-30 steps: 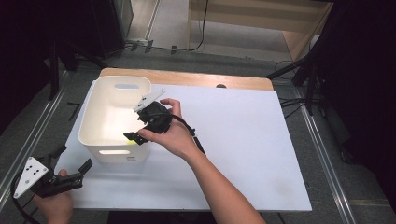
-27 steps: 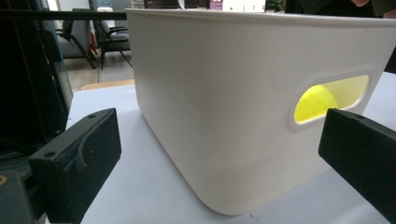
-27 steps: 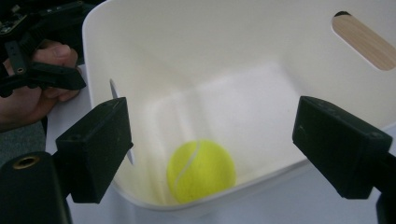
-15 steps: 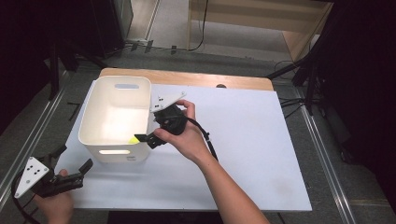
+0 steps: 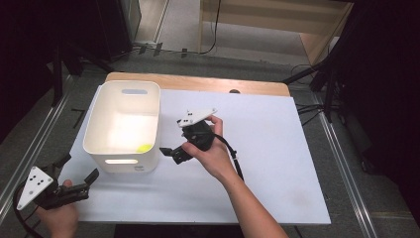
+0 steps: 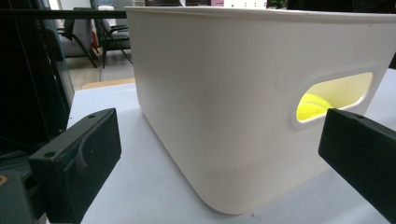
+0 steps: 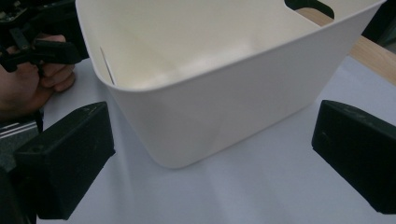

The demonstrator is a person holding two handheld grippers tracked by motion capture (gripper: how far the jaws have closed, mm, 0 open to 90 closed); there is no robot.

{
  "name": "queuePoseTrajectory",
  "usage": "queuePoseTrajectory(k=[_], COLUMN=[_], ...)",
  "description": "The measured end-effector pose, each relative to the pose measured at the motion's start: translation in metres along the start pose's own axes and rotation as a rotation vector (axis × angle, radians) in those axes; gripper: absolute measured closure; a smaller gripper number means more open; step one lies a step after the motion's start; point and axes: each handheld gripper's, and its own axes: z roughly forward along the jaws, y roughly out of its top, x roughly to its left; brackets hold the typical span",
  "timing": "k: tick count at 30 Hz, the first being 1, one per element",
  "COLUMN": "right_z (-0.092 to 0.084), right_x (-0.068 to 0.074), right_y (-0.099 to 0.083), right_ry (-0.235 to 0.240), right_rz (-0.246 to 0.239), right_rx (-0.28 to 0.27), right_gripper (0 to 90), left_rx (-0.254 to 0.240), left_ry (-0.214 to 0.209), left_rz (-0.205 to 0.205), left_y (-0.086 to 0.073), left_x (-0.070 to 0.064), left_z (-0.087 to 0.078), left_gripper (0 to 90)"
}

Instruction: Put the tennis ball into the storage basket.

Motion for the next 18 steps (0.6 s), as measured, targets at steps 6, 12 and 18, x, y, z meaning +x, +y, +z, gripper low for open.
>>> queuePoseTrajectory(k=[6,12,18], right_z=[-0.007,-0.021,-0.035], right_x=[-0.004,-0.01,-0.014], right_y=[-0.02,-0.038,-0.056], right_ry=[-0.025,-0.06,-0.092], right_rz=[0.022,0.043,0.054], right_rx=[-0.004,-0.024,-0.031], right_gripper=[0.0,0.0,0.0], left_rx=[-0.008,-0.004,-0.004], left_ry=[-0.006,-0.002,-0.001], left_rz=[-0.006,-0.004,-0.004], left_y=[0.0,0.0,0.0], left_x=[0.001,0.001,0.001], left_z=[-0.001,-0.001,-0.001], left_gripper=[0.0,0.0,0.0])
